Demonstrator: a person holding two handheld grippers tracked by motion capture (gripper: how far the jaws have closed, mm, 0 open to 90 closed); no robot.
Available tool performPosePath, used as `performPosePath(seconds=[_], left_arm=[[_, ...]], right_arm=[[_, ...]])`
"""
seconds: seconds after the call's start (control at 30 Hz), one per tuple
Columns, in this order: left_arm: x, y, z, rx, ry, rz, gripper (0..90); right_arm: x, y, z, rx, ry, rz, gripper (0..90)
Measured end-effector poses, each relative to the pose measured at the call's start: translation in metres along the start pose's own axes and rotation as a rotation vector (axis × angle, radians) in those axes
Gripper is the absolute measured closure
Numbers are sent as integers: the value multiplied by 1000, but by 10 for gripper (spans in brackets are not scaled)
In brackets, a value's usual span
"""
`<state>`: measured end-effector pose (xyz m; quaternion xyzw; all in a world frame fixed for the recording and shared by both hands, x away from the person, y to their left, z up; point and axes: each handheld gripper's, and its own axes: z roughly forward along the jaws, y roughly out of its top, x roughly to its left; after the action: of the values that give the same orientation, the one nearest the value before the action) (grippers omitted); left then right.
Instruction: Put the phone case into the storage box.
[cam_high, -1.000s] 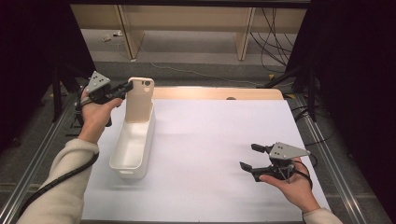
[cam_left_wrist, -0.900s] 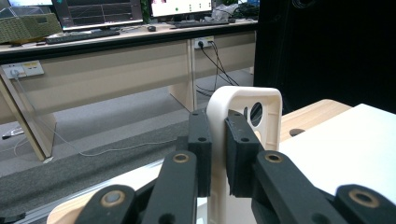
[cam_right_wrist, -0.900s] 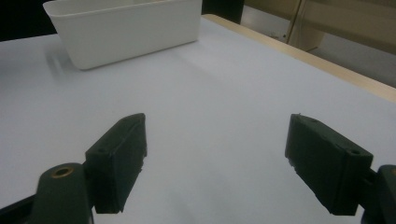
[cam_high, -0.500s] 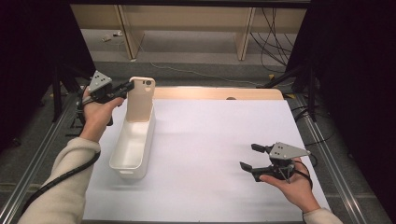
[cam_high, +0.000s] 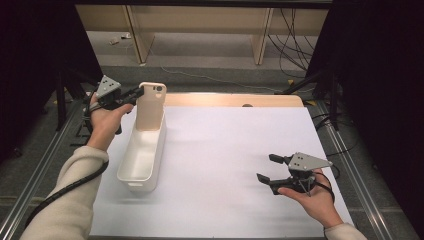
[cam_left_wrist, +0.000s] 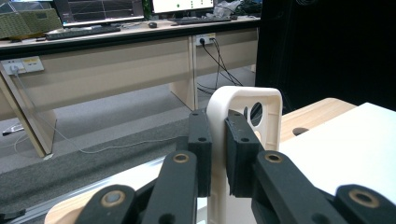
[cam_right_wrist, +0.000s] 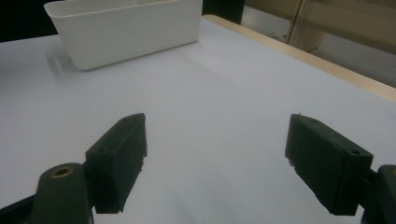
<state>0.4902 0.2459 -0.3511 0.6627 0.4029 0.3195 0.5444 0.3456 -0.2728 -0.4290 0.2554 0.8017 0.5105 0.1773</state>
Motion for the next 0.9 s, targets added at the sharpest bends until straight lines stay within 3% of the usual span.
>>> performPosePath(seconds=[0.9], left_arm=[[5, -9, 10, 28, 11, -12, 819]], right_arm=[[0, 0, 0, -1, 1, 0, 220]])
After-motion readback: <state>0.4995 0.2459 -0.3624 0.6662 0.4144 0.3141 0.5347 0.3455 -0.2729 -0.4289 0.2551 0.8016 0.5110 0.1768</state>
